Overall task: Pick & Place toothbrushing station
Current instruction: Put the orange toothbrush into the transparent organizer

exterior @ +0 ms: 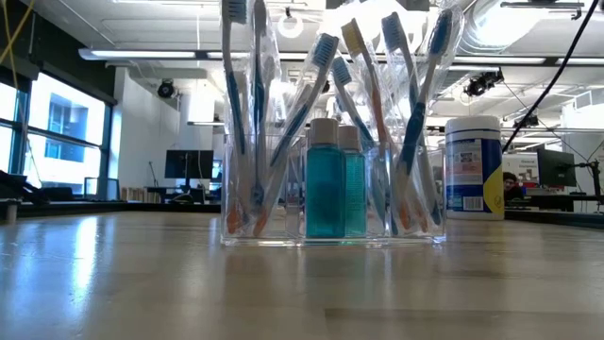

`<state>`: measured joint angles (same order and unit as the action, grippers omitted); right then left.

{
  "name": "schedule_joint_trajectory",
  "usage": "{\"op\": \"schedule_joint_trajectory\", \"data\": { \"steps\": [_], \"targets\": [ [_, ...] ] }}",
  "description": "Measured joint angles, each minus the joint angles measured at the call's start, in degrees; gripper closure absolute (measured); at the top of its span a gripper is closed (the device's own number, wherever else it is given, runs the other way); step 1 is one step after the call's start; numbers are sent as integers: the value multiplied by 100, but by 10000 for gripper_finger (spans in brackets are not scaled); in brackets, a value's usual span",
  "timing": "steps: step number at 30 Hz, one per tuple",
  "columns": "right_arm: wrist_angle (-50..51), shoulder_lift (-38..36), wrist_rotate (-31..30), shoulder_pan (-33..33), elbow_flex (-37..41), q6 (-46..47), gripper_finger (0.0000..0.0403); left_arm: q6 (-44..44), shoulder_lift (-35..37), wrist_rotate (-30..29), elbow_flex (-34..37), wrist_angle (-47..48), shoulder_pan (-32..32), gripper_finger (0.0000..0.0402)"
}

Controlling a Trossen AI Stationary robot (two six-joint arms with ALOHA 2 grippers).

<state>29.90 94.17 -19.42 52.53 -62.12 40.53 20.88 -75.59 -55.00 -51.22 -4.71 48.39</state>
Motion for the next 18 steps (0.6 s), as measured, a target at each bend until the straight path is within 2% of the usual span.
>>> {"op": "schedule_joint_trajectory", "data": {
  "steps": [3,7,14,18],
  "targets": [
    [-473,0,330,75,351,178,200,14,-7,91,0,2,73,227],
    [-905,0,288,140,908,198,200,18,-9,153,0,2,123,227],
    [-2240,0,440,142,1761,479,200,18,-9,150,0,2,126,227],
    [-2225,1,344,142,1935,475,203,18,-9,150,0,2,124,227]
  ]
}}
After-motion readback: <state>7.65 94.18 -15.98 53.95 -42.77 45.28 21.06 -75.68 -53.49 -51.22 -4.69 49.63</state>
